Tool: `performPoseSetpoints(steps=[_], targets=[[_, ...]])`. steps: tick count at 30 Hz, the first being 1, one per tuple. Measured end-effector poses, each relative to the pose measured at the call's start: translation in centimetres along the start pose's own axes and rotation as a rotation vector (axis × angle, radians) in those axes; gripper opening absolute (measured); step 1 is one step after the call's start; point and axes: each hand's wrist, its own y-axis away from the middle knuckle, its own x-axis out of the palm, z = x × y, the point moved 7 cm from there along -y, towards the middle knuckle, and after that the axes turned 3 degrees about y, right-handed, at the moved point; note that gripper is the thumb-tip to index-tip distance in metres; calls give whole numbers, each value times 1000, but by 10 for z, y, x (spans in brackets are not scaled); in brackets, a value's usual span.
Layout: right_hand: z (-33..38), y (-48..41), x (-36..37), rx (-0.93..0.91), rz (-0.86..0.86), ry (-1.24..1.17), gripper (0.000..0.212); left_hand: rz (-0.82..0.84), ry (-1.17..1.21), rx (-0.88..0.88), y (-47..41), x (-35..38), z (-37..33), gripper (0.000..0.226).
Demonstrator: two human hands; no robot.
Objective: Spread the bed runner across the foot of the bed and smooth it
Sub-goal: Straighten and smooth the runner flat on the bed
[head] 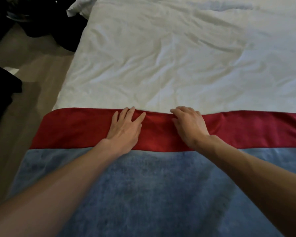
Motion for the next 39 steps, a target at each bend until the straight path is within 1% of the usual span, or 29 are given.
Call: performPoseSetpoints(steps=[3, 6, 10, 15, 17, 20, 22, 23, 25, 27, 28, 29, 30, 34, 36, 39], targets=[[-8, -14, 10, 44, 41, 11, 27, -32, 15, 14, -14, -1, 3, 44], [-8, -19, 16, 49, 38, 18, 18, -107, 53, 16, -24, -5, 8, 36], [-8, -25, 21, 54, 11, 9, 19, -191, 90, -33, -39, -9, 15, 20], [-7, -43, 15, 62, -78, 8, 21, -289, 69, -101, -56, -18, 28, 22], [-6, -55, 15, 72, -90, 28, 21, -271, 65, -105, -68, -20, 35, 24], [-6, -61, 28, 122, -55, 58, 21, -190, -14, -118, -77, -16, 40, 26], [-5, -55, 38, 198, -70, 42, 23, -214, -42, -134, -72, -14, 37, 26], [-2, -48, 40, 220, -86, 32, 28, -236, -45, -109, -66, -14, 30, 31], [8, -35, 44, 178, -96, 39, 45, -240, -57, 3, -53, -9, 12, 48], [20, -23, 51, 75, -13, 64, 60, -123, -84, 110, -41, 3, -4, 59], [23, -18, 56, 43, 49, 70, 64, -44, -92, 136, -36, 12, -7, 61], [22, -16, 60, 33, 104, 72, 66, 18, -99, 140, -32, 20, -7, 62], [21, -16, 62, 36, 135, 74, 66, 44, -104, 133, -30, 24, -6, 62], [27, -14, 56, 60, 126, 66, 65, 25, -91, 130, -29, 17, -7, 61], [36, 0, 54, 76, 106, 37, 64, 0, -73, 121, -19, 12, -7, 61], [58, 30, 58, 74, 119, 12, 64, -9, -47, 105, 7, 8, 0, 60]])
